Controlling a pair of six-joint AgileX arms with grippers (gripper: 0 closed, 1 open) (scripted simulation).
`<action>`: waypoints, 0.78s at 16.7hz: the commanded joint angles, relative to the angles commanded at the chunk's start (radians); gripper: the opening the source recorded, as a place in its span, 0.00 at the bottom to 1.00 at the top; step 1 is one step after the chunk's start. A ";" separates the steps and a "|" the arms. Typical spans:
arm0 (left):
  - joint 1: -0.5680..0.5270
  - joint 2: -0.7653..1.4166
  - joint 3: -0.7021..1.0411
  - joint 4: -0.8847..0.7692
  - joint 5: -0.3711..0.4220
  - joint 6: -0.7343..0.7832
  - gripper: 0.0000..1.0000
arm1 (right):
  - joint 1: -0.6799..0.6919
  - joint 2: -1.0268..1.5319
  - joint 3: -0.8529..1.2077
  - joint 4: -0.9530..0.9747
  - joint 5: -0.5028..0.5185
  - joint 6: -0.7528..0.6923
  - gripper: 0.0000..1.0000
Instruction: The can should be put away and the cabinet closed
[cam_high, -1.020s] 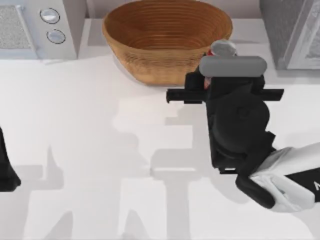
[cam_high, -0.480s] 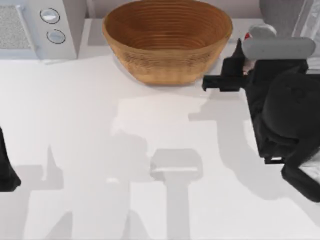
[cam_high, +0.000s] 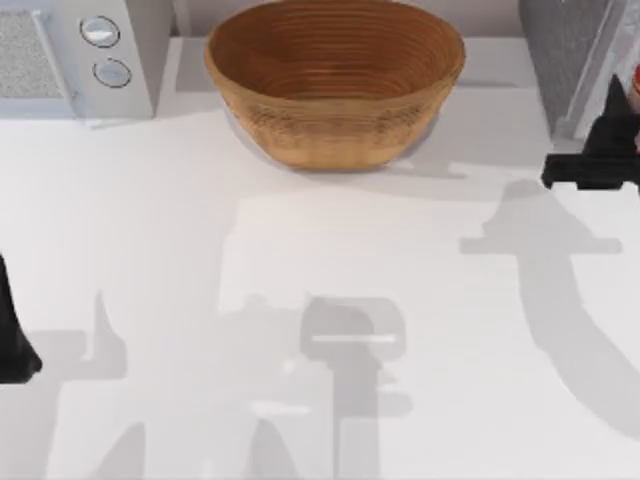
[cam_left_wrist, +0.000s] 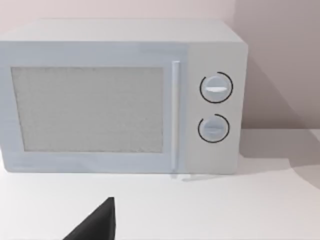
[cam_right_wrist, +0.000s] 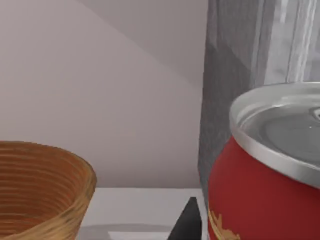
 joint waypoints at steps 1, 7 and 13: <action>0.000 0.000 0.000 0.000 0.000 0.000 1.00 | -0.024 -0.051 -0.022 -0.032 -0.022 -0.002 0.00; 0.000 0.000 0.000 0.000 0.000 0.000 1.00 | -0.152 -0.364 -0.142 -0.211 -0.165 -0.003 0.00; 0.000 0.000 0.000 0.000 0.000 0.000 1.00 | -0.273 -0.687 -0.250 -0.376 -0.306 -0.007 0.00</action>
